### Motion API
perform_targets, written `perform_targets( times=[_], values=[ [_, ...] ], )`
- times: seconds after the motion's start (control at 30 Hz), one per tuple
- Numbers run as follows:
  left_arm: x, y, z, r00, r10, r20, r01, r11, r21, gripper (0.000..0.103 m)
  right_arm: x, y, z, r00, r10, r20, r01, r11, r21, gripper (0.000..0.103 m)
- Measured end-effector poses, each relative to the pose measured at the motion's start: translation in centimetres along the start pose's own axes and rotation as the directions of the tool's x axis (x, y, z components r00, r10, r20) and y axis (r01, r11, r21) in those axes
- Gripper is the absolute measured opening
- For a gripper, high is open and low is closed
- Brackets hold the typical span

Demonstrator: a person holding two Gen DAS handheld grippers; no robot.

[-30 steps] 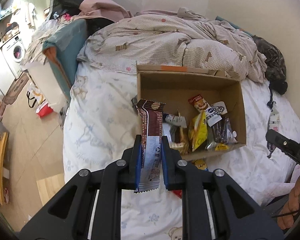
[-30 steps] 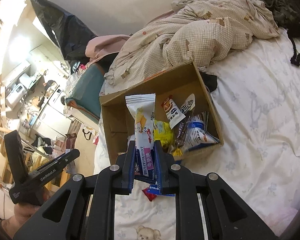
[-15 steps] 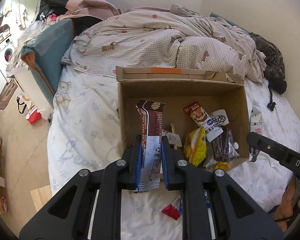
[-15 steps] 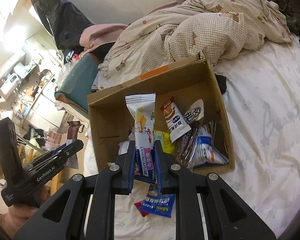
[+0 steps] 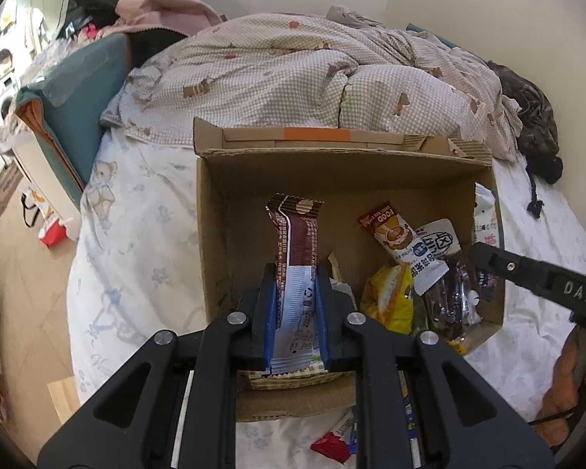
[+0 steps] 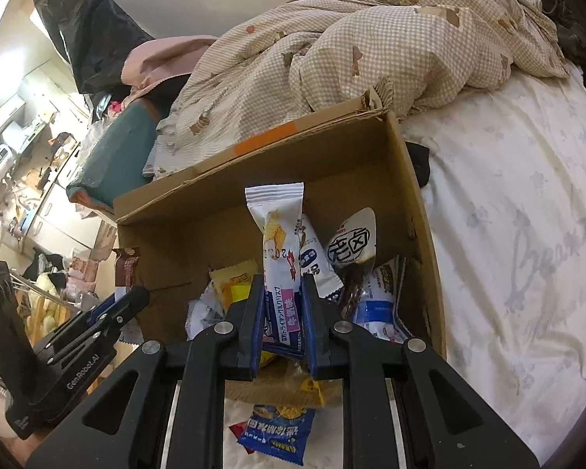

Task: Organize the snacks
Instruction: 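Carry both bars over the cardboard box and lower them inside, then open both tools to release the bars into the box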

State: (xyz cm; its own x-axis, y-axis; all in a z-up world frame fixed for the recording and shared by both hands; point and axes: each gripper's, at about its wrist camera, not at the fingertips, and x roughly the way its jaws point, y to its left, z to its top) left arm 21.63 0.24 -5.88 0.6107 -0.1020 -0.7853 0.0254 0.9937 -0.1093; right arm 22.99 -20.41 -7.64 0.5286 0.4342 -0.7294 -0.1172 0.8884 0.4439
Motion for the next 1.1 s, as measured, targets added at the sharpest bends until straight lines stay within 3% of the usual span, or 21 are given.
perform_targets(
  times=[0.57, 0.63, 0.73, 0.8, 0.83, 0.87, 0.9, 0.93, 0.97, 1.1],
  values=[
    [-0.2, -0.3, -0.2, 1.0, -0.01, 0.011, 0.01, 1.0, -0.001, 0.018, 0.6, 0.3, 0.0, 1.0, -0.007, -0.001, 0.007, 1.0, -0.012, 0.019],
    [-0.5, -0.5, -0.3, 1.0, -0.004, 0.02, 0.004, 1.0, 0.007, 0.024, 0.7, 0.3, 0.2, 1.0, -0.004, 0.0, 0.004, 1.0, -0.008, 0.019],
    [-0.9, -0.6, -0.3, 0.999, 0.02, 0.044, -0.021, 1.0, 0.007, 0.046, 0.5, 0.0, 0.2, 1.0, 0.006, 0.006, -0.006, 1.0, 0.015, 0.022],
    [-1.3, -0.6, -0.1, 0.998, 0.027, 0.057, -0.027, 1.0, 0.003, 0.07, 0.2, -0.3, 0.3, 1.0, 0.023, 0.017, -0.023, 0.999, 0.038, 0.022],
    [-1.4, -0.7, -0.1, 0.998, 0.033, 0.062, -0.034, 0.999, 0.003, 0.076, 0.2, -0.3, 0.4, 0.999, 0.029, 0.017, -0.029, 0.999, 0.043, 0.023],
    [-1.6, -0.7, 0.0, 0.997, 0.038, 0.068, -0.038, 0.999, 0.002, 0.083, 0.2, -0.4, 0.4, 0.999, 0.037, 0.014, -0.037, 0.998, 0.05, 0.029],
    [-1.7, -0.7, 0.0, 0.997, 0.034, 0.076, -0.034, 0.999, 0.003, 0.083, 0.2, -0.5, 0.4, 0.999, 0.044, 0.011, -0.045, 0.997, 0.062, 0.036],
    [-1.9, -0.8, 0.0, 0.997, 0.02, 0.081, -0.021, 1.0, 0.009, 0.083, 0.2, -0.7, 0.4, 0.998, 0.056, 0.011, -0.057, 0.995, 0.078, 0.06],
    [-1.9, -0.8, 0.0, 0.997, 0.013, 0.079, -0.014, 1.0, 0.015, 0.083, 0.0, -0.8, 0.3, 0.998, 0.062, 0.022, -0.063, 0.994, 0.09, 0.075],
    [-2.0, -1.4, -0.2, 0.997, 0.015, 0.077, -0.018, 0.999, 0.041, 0.083, -0.3, -0.5, 0.3, 0.998, 0.056, 0.035, -0.059, 0.995, 0.077, 0.075]
  ],
)
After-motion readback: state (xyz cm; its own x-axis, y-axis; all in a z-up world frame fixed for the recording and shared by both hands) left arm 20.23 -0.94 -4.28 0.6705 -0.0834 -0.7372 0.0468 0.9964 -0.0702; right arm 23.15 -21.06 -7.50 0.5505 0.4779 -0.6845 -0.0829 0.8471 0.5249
